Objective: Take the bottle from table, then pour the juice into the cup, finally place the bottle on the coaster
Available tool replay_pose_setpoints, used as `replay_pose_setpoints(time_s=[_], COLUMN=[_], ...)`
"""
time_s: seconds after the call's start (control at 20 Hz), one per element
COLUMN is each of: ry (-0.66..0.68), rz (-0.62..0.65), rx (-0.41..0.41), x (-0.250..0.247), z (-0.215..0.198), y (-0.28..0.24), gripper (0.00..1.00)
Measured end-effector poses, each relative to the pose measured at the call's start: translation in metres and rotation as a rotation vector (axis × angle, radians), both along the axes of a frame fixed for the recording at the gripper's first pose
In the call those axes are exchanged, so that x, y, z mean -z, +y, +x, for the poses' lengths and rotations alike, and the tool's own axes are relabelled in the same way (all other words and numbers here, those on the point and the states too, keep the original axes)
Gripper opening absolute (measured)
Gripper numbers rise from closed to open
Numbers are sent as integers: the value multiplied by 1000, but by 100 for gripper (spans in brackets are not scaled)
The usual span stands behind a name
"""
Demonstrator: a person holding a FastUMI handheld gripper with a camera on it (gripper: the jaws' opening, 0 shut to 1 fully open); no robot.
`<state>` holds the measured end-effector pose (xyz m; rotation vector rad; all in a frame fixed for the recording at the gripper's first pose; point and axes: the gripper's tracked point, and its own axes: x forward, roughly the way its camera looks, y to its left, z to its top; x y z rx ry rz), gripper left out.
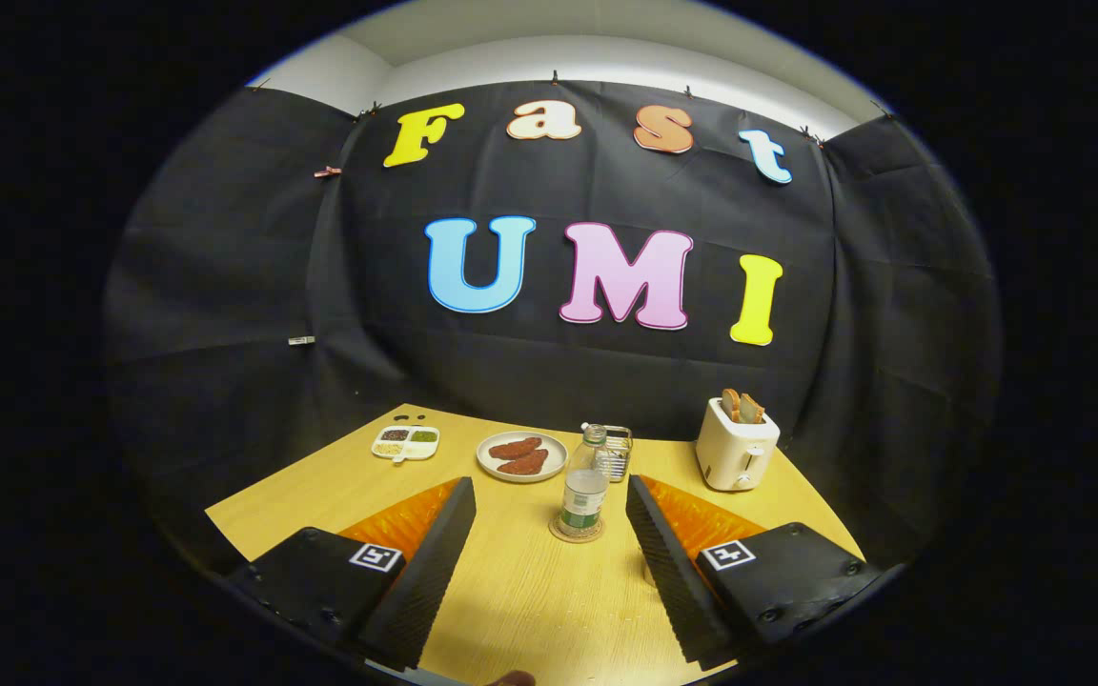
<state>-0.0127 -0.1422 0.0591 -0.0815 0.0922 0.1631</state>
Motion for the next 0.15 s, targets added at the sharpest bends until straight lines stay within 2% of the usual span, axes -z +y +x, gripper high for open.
replay_pose_setpoints(time_s=[0.15], ry=[0], rz=[6], rx=[-28], x=[-2], z=[-7], y=[-4], gripper=[98])
